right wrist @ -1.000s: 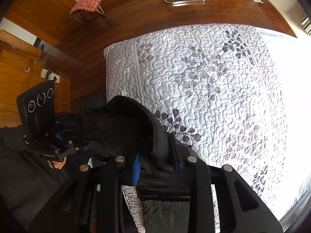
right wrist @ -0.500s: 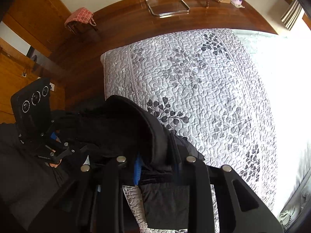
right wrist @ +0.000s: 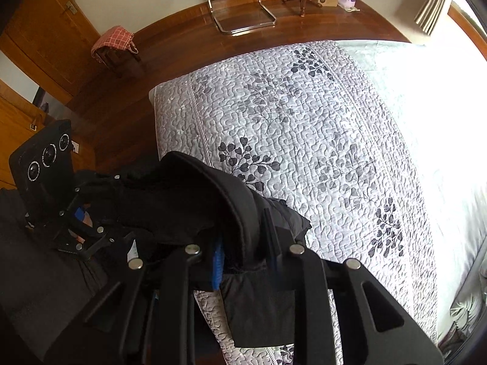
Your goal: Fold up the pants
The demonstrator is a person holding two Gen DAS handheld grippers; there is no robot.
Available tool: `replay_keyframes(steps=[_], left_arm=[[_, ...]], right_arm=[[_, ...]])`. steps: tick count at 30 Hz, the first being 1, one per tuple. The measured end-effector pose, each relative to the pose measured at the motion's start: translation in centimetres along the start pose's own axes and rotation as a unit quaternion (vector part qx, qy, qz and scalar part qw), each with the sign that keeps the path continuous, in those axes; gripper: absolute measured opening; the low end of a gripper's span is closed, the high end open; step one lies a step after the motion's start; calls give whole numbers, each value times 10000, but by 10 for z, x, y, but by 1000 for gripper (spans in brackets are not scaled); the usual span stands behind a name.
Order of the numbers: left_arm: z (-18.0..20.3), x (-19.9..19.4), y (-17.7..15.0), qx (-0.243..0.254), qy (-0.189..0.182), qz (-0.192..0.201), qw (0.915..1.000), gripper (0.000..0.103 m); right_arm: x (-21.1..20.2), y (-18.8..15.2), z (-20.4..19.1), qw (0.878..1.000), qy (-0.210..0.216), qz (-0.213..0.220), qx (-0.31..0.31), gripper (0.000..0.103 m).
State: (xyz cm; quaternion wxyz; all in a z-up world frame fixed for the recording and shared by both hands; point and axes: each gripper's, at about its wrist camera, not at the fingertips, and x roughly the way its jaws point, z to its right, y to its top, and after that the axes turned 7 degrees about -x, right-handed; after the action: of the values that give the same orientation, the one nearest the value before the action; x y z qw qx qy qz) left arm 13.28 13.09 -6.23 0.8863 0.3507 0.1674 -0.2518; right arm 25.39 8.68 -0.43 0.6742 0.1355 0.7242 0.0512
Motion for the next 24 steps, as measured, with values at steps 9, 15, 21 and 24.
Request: replay_keyframes(steps=[9,15,21,24], left_arm=[[35,18,-14,358,-36,-204,9991,29],[59,32,-28,645,-55,-362,9972,29],[80,46,-43,871,-62,-517,9948,29],[89,52,-50,988,-50,-587,9934,29]], right_arm=[[-17,-43,6,9995,-150,120,251,20],[-25,-79,13,9985,-197,235,458,20],[-30,-109,17,9975,-271,262,602,20],[-32,-123,18,9970,-291,284,657,19]])
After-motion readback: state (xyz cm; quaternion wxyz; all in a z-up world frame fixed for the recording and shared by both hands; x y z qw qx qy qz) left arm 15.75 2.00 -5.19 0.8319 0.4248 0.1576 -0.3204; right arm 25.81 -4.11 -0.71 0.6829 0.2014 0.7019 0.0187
